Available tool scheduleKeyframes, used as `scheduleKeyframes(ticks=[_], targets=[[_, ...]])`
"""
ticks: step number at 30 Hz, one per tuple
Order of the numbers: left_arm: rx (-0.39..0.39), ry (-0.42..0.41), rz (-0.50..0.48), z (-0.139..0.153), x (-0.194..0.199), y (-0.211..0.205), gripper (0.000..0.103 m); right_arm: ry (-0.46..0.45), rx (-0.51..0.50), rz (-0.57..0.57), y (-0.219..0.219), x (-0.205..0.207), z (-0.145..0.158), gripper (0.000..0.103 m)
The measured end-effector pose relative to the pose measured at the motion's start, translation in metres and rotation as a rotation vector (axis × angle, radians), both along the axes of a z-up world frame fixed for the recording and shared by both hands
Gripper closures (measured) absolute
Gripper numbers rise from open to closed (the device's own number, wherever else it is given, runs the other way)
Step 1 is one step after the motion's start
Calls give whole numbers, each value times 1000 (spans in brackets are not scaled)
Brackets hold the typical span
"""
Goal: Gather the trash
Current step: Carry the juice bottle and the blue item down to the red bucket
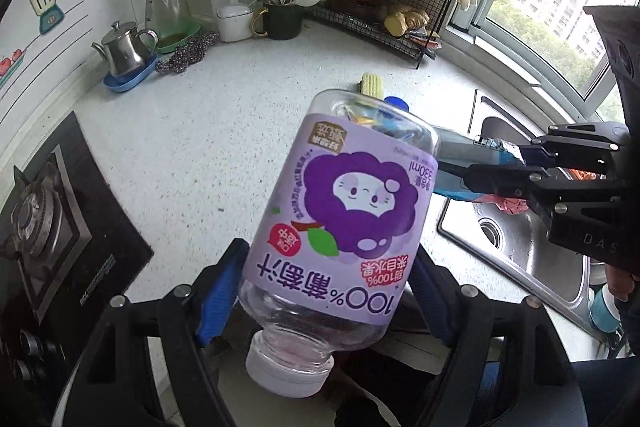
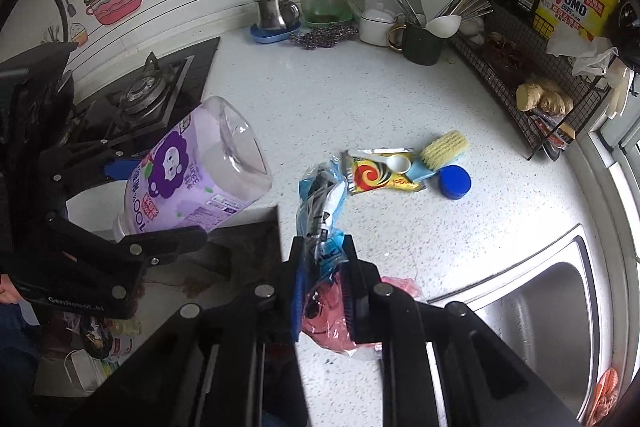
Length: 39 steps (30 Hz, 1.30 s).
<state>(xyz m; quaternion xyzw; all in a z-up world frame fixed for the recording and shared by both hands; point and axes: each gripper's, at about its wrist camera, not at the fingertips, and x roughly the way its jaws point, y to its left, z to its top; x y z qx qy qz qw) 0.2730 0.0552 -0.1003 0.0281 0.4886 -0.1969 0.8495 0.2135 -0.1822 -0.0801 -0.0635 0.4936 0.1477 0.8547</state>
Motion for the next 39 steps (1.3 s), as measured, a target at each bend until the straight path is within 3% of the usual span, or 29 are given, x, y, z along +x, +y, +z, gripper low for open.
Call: scheduleKeyframes(ticks=[10, 21, 30, 39], targets=[[19, 24, 56, -11, -86, 30, 27, 9, 8, 36, 52, -71, -13, 88], [24, 168, 136, -85, -144, 61, 27, 101, -11, 53, 90, -98, -70, 88], [27, 282, 150, -196, -147, 66, 27, 213, -14, 25, 107, -89, -165, 88], [13, 397, 142, -336, -128, 61, 27, 251, 8, -82, 96, -73, -283, 88]])
